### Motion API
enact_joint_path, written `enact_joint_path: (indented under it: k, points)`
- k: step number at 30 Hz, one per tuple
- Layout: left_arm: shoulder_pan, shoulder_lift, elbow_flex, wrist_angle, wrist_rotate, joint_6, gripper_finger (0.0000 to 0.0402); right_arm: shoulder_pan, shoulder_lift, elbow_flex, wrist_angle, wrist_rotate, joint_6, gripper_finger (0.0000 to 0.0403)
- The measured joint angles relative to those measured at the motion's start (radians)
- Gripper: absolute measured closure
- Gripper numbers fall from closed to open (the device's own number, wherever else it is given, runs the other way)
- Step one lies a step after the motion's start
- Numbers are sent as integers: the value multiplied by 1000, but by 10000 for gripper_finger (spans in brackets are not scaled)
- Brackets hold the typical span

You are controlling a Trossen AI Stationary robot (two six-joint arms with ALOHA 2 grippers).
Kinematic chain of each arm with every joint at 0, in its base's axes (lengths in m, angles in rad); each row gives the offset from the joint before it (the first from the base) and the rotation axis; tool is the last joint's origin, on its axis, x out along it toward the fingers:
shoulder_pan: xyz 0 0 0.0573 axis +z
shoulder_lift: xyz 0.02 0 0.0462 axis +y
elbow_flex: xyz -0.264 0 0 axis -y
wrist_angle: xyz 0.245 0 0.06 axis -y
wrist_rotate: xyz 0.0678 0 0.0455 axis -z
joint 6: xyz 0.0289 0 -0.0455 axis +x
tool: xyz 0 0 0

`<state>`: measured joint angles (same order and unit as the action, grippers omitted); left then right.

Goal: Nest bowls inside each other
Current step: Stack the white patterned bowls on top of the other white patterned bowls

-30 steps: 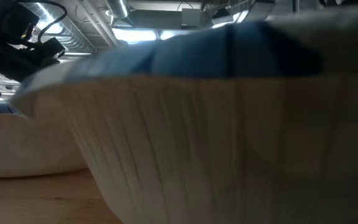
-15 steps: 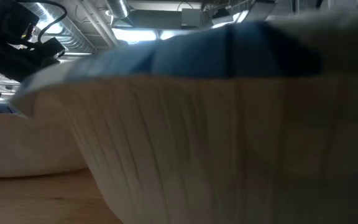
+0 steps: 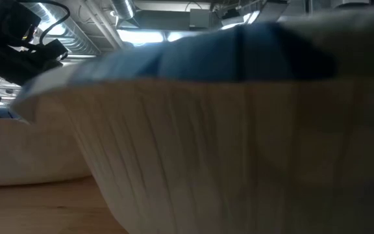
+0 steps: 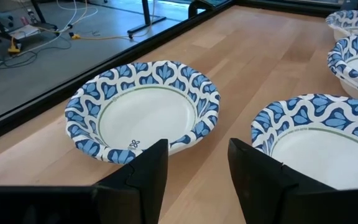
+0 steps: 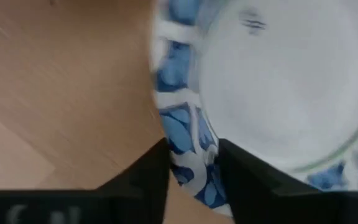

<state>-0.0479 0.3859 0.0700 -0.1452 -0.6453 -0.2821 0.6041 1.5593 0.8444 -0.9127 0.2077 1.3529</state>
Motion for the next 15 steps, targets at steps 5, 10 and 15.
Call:
enact_joint_path:
  k: [5, 10, 15]
  points:
    - [0, 0, 0, 0, 0, -4, 239, 0, 0, 0, 0, 0, -1, 368]
    - [0, 0, 0, 0, 0, -4, 239, -2, -3, 0, 2, 0, 3, 390]
    - [0, 0, 0, 0, 0, -4, 239, -27, -9, 32, -15, 0, -18, 397]
